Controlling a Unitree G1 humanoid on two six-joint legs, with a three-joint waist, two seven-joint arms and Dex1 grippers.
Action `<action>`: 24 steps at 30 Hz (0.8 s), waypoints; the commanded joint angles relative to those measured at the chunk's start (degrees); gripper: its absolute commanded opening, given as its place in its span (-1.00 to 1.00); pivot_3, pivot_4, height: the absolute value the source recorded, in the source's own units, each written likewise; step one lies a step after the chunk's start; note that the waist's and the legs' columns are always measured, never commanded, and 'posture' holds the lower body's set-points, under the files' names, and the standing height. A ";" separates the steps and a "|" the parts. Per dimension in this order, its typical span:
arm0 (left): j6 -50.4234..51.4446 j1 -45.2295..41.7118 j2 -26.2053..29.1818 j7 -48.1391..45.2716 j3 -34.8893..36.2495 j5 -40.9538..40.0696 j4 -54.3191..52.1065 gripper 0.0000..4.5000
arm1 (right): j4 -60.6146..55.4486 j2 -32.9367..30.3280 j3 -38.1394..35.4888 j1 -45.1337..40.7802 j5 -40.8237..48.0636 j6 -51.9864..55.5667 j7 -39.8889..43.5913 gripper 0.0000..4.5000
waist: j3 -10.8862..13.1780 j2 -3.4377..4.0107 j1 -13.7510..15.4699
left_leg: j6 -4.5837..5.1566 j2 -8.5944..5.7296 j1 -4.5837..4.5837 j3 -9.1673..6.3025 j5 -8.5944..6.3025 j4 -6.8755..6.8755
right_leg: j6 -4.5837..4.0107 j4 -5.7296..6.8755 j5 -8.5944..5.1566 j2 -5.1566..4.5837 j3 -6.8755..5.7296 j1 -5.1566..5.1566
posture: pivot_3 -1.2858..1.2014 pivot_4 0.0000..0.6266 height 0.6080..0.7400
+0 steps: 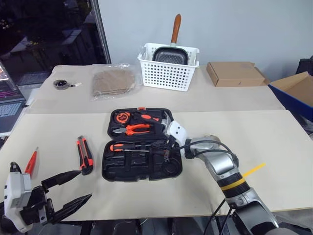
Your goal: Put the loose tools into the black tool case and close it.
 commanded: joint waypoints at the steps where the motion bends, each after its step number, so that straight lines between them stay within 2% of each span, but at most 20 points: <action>1: -0.73 0.18 0.24 0.14 0.54 -0.57 -0.66 0.82 | 3.75 -1.16 5.75 0.53 -5.30 -6.30 1.05 -0.99 | 0.00 0.00 -0.02 | 0.00 0.00 0.04 0.00 0.00 0.00 | 0.01 0.00 -0.01 0.00 0.00 0.04 | 0.03 -0.52 1.00; 9: -1.22 0.30 -0.35 0.77 -0.04 0.06 -1.21 0.82 | 13.58 -3.33 12.56 -2.10 -18.01 -24.81 -1.93 -0.99 | -0.23 -0.32 -0.09 | -0.01 0.11 0.41 0.00 0.00 0.00 | -0.17 0.04 -0.11 -0.04 0.01 0.29 | 0.03 -0.52 1.00; 11: -1.38 0.66 -0.62 0.91 0.00 0.20 -1.50 0.82 | 15.85 -4.10 13.69 -2.82 -21.12 -29.42 -3.33 -0.99 | -0.33 -0.48 -0.12 | -0.02 0.14 0.60 0.01 0.00 -0.02 | -0.48 0.05 -0.30 -0.04 0.02 0.31 | 0.03 -0.52 1.00; 16: -1.74 1.02 -1.14 1.48 -0.31 0.73 -1.71 0.82 | 19.48 -4.75 14.46 -4.63 -25.01 -35.93 -5.10 -0.99 | -0.41 -0.58 0.03 | -0.04 0.15 1.01 0.09 -0.02 -0.06 | -0.60 0.05 -0.40 -0.23 0.13 0.48 | 0.03 -0.52 1.00; 19: -1.74 0.73 -1.46 2.28 -0.63 0.90 -1.82 0.82 | 19.42 -4.10 12.71 -4.93 -24.02 -36.92 -5.36 -0.99 | -0.45 -0.63 0.06 | -0.05 0.16 1.03 0.10 -0.01 -0.06 | -0.61 0.06 -0.39 -0.26 0.13 0.49 | 0.03 -0.52 1.00; 22: -0.61 0.12 -2.00 4.36 -0.47 -0.51 -2.49 0.82 | 15.62 -2.85 8.00 -3.98 -17.44 -34.25 -3.89 -0.99 | -0.47 -0.67 0.12 | -0.05 0.20 1.02 0.10 -0.01 -0.08 | -0.62 0.06 -0.39 -0.25 0.13 0.48 | 0.03 -0.52 1.00; 24: 0.42 -0.25 -2.77 6.69 -0.21 -2.16 -3.22 0.82 | 9.17 -1.90 3.17 -2.79 -9.15 -29.99 -1.38 -0.99 | -0.46 -0.68 0.14 | -0.05 0.22 0.97 0.08 -0.01 -0.11 | -0.63 0.06 -0.39 -0.25 0.14 0.46 | 0.03 -0.52 1.00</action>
